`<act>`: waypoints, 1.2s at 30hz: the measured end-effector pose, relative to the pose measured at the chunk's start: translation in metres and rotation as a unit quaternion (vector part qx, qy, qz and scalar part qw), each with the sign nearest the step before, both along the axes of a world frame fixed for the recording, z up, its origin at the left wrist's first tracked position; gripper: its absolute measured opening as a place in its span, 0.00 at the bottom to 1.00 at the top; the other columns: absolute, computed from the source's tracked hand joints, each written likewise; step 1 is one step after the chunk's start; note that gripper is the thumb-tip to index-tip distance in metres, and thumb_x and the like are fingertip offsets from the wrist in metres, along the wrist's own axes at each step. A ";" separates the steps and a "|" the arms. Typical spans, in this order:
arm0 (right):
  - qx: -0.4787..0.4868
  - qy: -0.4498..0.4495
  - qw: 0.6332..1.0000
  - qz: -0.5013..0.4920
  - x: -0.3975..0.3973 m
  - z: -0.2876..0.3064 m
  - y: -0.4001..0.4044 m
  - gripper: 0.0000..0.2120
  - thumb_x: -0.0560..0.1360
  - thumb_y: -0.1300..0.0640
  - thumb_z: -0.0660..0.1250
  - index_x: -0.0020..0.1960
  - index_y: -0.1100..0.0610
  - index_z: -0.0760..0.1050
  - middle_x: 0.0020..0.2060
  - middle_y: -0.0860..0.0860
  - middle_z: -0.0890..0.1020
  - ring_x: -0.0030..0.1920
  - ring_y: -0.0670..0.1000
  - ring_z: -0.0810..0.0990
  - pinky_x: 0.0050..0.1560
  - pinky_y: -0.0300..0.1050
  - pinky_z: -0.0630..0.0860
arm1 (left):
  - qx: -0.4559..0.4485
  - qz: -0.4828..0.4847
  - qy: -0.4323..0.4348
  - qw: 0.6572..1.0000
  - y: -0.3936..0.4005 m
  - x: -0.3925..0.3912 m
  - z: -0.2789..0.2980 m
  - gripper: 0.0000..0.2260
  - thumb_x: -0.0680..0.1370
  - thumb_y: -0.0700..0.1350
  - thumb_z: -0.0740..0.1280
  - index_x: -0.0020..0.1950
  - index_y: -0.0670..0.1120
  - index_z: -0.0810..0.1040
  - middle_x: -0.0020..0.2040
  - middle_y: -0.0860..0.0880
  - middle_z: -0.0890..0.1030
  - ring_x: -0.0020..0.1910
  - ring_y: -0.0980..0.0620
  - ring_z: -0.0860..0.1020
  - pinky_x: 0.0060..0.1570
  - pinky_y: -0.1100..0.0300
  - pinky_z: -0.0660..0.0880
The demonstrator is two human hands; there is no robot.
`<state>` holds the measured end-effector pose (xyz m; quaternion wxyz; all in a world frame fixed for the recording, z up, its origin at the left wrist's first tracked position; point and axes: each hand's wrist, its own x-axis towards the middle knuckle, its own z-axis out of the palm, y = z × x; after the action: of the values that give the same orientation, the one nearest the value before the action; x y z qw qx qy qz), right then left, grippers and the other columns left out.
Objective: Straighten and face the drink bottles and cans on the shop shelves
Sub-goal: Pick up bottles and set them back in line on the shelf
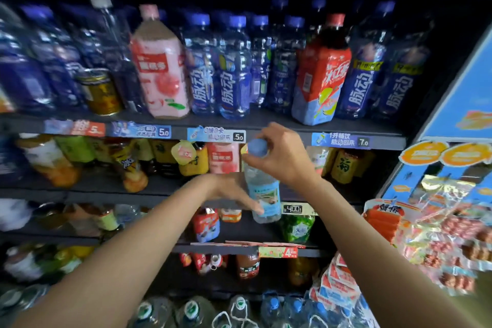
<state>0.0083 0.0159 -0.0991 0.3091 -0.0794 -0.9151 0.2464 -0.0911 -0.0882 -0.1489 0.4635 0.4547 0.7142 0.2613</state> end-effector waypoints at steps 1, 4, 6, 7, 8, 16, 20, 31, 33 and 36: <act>0.006 0.006 1.000 0.016 -0.006 0.018 -0.014 0.15 0.65 0.54 0.77 0.42 0.63 0.77 0.35 0.49 0.71 0.36 0.49 0.70 0.37 0.44 0.65 | 0.013 0.012 0.014 1.000 -0.015 -0.006 0.016 0.25 0.69 0.48 0.75 0.64 0.51 0.72 0.61 0.55 0.77 0.59 0.59 0.76 0.61 0.60 0.73; 0.022 0.032 0.998 0.043 -0.028 0.075 -0.057 0.17 0.67 0.51 0.76 0.44 0.64 0.77 0.37 0.51 0.73 0.37 0.51 0.71 0.38 0.45 0.67 | 0.071 0.067 0.013 0.995 -0.061 -0.024 0.069 0.25 0.69 0.43 0.75 0.64 0.49 0.72 0.63 0.50 0.77 0.64 0.49 0.74 0.65 0.48 0.70; 0.003 0.084 0.995 0.050 -0.045 0.112 -0.090 0.17 0.66 0.52 0.77 0.45 0.64 0.78 0.37 0.54 0.76 0.37 0.50 0.71 0.39 0.44 0.66 | 0.104 0.097 0.024 0.990 -0.097 -0.037 0.107 0.21 0.72 0.37 0.71 0.64 0.46 0.71 0.62 0.47 0.77 0.63 0.49 0.75 0.66 0.49 0.70; -0.013 0.115 0.992 0.053 -0.054 0.129 -0.107 0.17 0.65 0.53 0.77 0.45 0.64 0.79 0.38 0.55 0.77 0.37 0.50 0.72 0.38 0.42 0.66 | 0.120 0.115 0.033 0.986 -0.116 -0.045 0.127 0.21 0.73 0.38 0.71 0.64 0.46 0.72 0.62 0.47 0.77 0.62 0.49 0.75 0.65 0.50 0.70; -0.025 0.145 0.988 0.055 -0.065 0.144 -0.125 0.16 0.65 0.53 0.77 0.46 0.63 0.79 0.38 0.54 0.78 0.38 0.49 0.72 0.38 0.40 0.66 | 0.139 0.130 0.049 0.981 -0.136 -0.052 0.146 0.21 0.71 0.41 0.73 0.63 0.46 0.73 0.61 0.47 0.78 0.61 0.49 0.76 0.64 0.51 0.71; -0.088 0.257 0.956 0.109 -0.136 0.214 -0.256 0.20 0.71 0.49 0.72 0.57 0.59 0.73 0.45 0.49 0.75 0.38 0.39 0.70 0.40 0.26 0.65 | 0.264 0.239 0.137 0.925 -0.272 -0.116 0.238 0.09 0.71 0.40 0.72 0.50 0.49 0.79 0.48 0.52 0.83 0.48 0.54 0.81 0.49 0.57 0.78; -0.109 0.175 0.968 0.145 -0.157 0.227 -0.278 0.28 0.71 0.48 0.71 0.65 0.57 0.66 0.51 0.46 0.73 0.45 0.42 0.73 0.40 0.29 0.71 | 0.299 0.258 0.168 0.903 -0.303 -0.144 0.281 0.09 0.71 0.40 0.72 0.48 0.50 0.77 0.43 0.54 0.81 0.42 0.59 0.81 0.43 0.63 0.79; -0.094 0.170 0.980 0.048 -0.232 0.306 -0.260 0.23 0.76 0.52 0.67 0.65 0.60 0.65 0.51 0.50 0.72 0.47 0.47 0.71 0.43 0.39 0.67 | 0.435 0.315 0.216 0.815 -0.256 -0.207 0.354 0.22 0.73 0.42 0.72 0.65 0.46 0.70 0.49 0.49 0.77 0.50 0.51 0.76 0.47 0.57 0.76; -0.100 0.164 0.981 0.034 -0.251 0.305 -0.250 0.23 0.76 0.53 0.66 0.65 0.62 0.65 0.52 0.52 0.74 0.47 0.50 0.72 0.44 0.42 0.68 | 0.433 0.323 0.252 0.803 -0.240 -0.225 0.354 0.22 0.74 0.42 0.70 0.66 0.44 0.69 0.50 0.50 0.74 0.50 0.51 0.74 0.44 0.59 0.74; -0.102 0.153 0.983 0.020 -0.272 0.299 -0.236 0.18 0.77 0.54 0.66 0.61 0.62 0.66 0.51 0.56 0.76 0.46 0.54 0.75 0.42 0.44 0.71 | 0.409 0.327 0.281 0.804 -0.222 -0.247 0.351 0.22 0.74 0.42 0.70 0.67 0.42 0.68 0.54 0.48 0.73 0.52 0.51 0.73 0.49 0.58 0.71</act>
<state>-0.2639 -0.2203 0.1998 0.4310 -0.0537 -0.8284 0.3537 -0.3384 -0.3101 0.2023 -0.0991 0.3955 0.7461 0.5264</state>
